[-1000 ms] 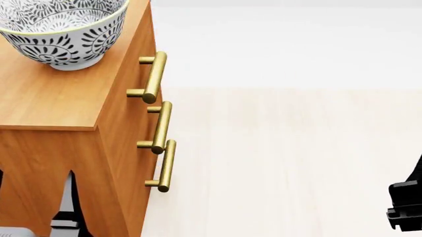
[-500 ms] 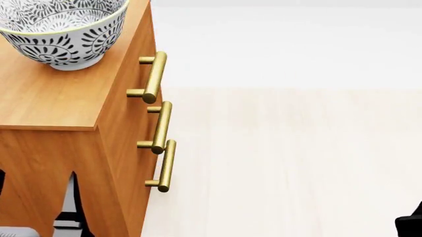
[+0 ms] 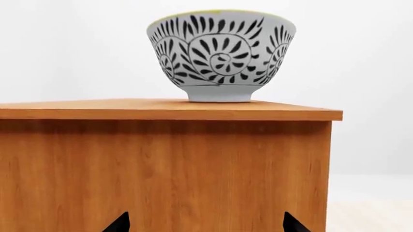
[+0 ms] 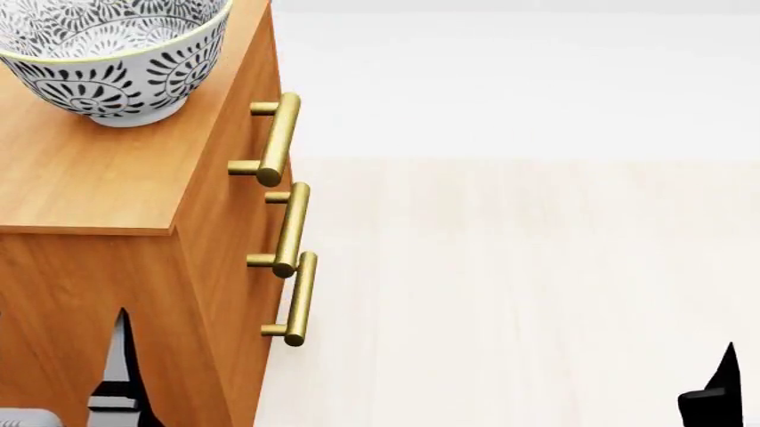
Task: Close the top drawer of the cabinet and put the bowl on top of it.
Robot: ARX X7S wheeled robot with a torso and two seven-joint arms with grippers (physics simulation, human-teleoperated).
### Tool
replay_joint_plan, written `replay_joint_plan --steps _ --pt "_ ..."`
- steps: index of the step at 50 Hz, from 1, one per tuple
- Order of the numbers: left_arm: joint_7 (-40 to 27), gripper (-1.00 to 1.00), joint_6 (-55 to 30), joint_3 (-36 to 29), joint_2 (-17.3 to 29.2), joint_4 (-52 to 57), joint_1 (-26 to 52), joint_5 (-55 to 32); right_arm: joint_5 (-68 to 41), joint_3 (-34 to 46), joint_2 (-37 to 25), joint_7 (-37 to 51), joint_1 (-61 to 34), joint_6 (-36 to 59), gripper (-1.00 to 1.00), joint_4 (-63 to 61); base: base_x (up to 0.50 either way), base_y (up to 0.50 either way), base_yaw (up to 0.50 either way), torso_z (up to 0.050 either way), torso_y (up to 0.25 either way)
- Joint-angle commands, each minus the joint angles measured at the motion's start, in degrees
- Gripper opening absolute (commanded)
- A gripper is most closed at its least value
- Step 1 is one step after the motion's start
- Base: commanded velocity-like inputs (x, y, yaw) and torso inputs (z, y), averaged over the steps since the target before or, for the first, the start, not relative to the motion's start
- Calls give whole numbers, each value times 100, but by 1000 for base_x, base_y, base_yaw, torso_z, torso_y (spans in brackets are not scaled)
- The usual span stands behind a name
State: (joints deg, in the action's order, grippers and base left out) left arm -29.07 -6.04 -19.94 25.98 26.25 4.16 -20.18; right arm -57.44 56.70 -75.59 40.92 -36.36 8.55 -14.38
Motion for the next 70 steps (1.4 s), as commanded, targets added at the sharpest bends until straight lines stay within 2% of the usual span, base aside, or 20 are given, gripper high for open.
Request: replay_joint_plan --steps 1,17,44,46,47,48,70 --pt "-41 100 -43 0 17 55 5 -1 27 -8 -50 85 88 -162 100 -149 0 0 0 0 0" --pt "-113 100 -34 114 114 324 -48 -75 198 -66 -58 62 -80 13 100 -538 0 0 0 0 0" --pt "-297 100 -86 229 253 671 -81 25 345 -263 -533 344 -160 -221 100 -1512 0 0 0 0 0" --pt "-300 100 -68 244 264 680 -91 25 363 -269 -564 372 -157 -225 100 -1563 0 0 0 0 0" --pt "-206 100 347 191 189 360 -225 193 368 -273 -593 394 -150 -253 100 -1607 0 0 0 0 0" --pt "-200 100 387 188 183 328 -235 209 376 -275 -596 399 -150 -252 100 -1614 0 0 0 0 0" --pt "-285 100 380 255 264 551 -301 192 447 -319 -782 490 -117 -365 100 -1889 0 0 0 0 0"
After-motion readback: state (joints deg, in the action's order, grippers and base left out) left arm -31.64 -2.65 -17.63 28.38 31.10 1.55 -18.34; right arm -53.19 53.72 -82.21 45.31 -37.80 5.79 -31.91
